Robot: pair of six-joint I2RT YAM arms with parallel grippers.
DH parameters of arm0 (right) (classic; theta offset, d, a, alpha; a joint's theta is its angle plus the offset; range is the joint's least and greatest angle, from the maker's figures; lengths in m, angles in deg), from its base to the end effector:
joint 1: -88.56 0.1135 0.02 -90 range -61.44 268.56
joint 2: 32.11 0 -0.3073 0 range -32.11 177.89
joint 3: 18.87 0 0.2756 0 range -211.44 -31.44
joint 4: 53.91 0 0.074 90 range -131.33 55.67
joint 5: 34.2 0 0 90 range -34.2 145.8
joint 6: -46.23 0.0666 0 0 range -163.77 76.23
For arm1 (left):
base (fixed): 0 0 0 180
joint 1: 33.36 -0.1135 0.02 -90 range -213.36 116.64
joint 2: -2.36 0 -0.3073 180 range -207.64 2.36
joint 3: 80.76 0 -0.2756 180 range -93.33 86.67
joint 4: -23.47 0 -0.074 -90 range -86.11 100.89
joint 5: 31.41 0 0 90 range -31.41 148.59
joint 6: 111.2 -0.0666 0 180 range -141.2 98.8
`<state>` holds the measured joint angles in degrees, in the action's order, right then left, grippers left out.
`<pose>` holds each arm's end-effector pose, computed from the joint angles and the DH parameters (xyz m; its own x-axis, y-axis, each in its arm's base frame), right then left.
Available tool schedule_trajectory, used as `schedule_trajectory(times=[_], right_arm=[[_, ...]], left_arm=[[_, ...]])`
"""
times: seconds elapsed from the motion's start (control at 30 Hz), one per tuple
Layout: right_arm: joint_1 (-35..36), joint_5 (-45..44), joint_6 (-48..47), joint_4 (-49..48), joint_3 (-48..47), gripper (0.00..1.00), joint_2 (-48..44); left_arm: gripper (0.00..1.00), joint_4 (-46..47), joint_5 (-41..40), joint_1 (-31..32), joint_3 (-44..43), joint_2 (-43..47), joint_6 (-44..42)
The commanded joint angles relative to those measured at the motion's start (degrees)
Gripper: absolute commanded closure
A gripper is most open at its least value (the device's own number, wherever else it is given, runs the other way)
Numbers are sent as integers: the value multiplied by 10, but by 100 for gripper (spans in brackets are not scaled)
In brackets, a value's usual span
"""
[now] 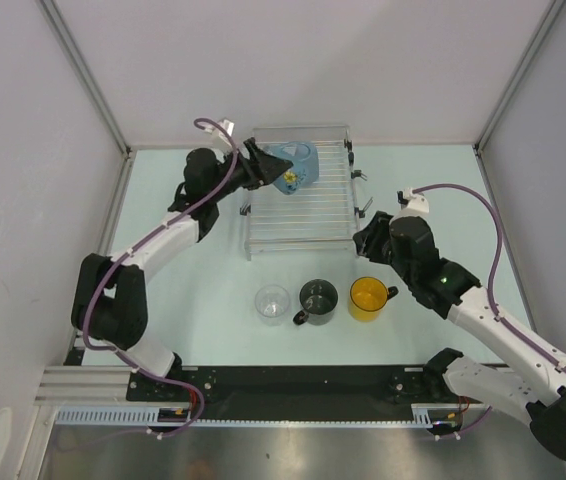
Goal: Unload the cups from the dish rack
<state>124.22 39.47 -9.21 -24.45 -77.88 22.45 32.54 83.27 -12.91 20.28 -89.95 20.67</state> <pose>0.2072 0.1256 0.3269 -0.4828 0.3236 -0.8137 -0.0954 0.9043 0.4162 0.3976 -0.1779 0.3469 -0.5244 -0.4517 -0.7218 0.4803 0.5431 -0.6888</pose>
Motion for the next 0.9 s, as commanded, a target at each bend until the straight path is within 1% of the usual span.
schedule_trajectory(times=[0.0, 0.03, 0.1, 0.13, 0.2, 0.23, 0.27, 0.3, 0.33, 0.37, 0.4, 0.57, 0.73, 0.87], right_arm=[[-2, 19, 13, -24, -16, 56, -11], [-2, 25, 12, -30, -15, 56, -12], [-3, 59, 11, -60, -12, 56, -18], [-2, 71, 12, -71, -11, 56, -20], [-2, 105, 19, -109, -9, 55, -28], [-2, 115, 24, -120, -8, 55, -31], [-2, 125, 28, -147, -8, 55, -34], [-2, 145, 31, -163, -7, 55, -35], [-2, 151, 36, -172, -7, 56, -34], [-2, 158, 45, -207, -6, 55, -34], [-2, 176, 49, -222, -5, 55, -27], [-2, 213, 88, -301, -10, 55, 16], [2, 228, 109, -341, -20, 56, 64], [11, 229, 114, -360, -18, 56, 77]], left_arm=[[100, 171, 75, -29, 42, 55, 119], [100, 221, 81, -31, 66, 56, 163], [100, 282, 92, -37, 93, 50, 212], [100, 351, 104, -37, 118, 47, 261], [99, 418, 109, -37, 139, 30, 305], [99, 482, 109, -37, 163, 25, 347], [100, 514, 109, -37, 174, 18, 366], [100, 567, 108, -36, 185, 12, 381], [100, 583, 106, -35, 204, 11, 401], [99, 592, 103, -32, 213, 13, 404], [100, 595, 103, -26, 220, 16, 401], [100, 588, 106, -2, 248, 51, 379], [100, 559, 116, 11, 260, 81, 358], [100, 547, 122, 13, 263, 99, 350]])
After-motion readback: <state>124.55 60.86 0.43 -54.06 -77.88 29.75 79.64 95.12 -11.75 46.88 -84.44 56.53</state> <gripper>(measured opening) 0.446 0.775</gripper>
